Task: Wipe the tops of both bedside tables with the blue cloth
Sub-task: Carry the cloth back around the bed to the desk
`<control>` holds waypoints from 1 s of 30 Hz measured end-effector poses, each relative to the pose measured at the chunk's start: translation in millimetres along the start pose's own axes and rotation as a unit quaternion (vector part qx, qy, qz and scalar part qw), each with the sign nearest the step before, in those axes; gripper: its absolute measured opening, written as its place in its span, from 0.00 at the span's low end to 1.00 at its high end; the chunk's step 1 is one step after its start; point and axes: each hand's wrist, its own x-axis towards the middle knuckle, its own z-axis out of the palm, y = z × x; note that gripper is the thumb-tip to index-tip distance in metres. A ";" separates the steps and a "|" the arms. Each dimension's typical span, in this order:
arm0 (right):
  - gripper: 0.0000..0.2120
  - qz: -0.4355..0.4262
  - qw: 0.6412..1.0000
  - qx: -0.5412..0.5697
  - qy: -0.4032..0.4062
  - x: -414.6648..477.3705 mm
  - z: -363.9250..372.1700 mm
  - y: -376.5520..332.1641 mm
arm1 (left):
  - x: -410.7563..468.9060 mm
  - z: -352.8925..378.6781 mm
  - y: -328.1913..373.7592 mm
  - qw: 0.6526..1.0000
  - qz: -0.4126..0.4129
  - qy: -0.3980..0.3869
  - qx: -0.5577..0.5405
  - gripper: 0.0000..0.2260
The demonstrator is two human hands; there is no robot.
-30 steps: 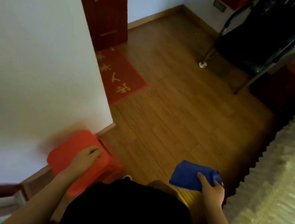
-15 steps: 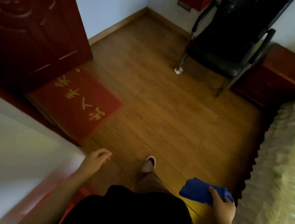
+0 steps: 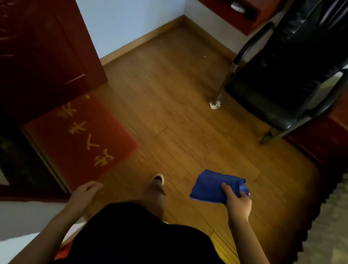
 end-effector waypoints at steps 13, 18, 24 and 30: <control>0.13 0.046 0.993 0.015 0.104 189.7 49.8 -184.7 | 224.4 12.0 322.2 0.992 0.093 -0.063 0.054 0.08; 0.14 0.065 0.986 0.045 0.149 252.3 47.9 -245.4 | 288.0 31.1 444.8 0.979 0.161 -0.081 0.098 0.10; 0.14 0.086 0.984 0.056 0.146 358.8 59.3 -325.0 | 367.2 69.0 533.4 0.983 0.138 -0.093 0.075 0.08; 0.11 0.048 0.994 0.036 0.092 468.1 93.4 -437.6 | 431.7 87.6 606.6 0.998 0.045 -0.053 -0.005 0.09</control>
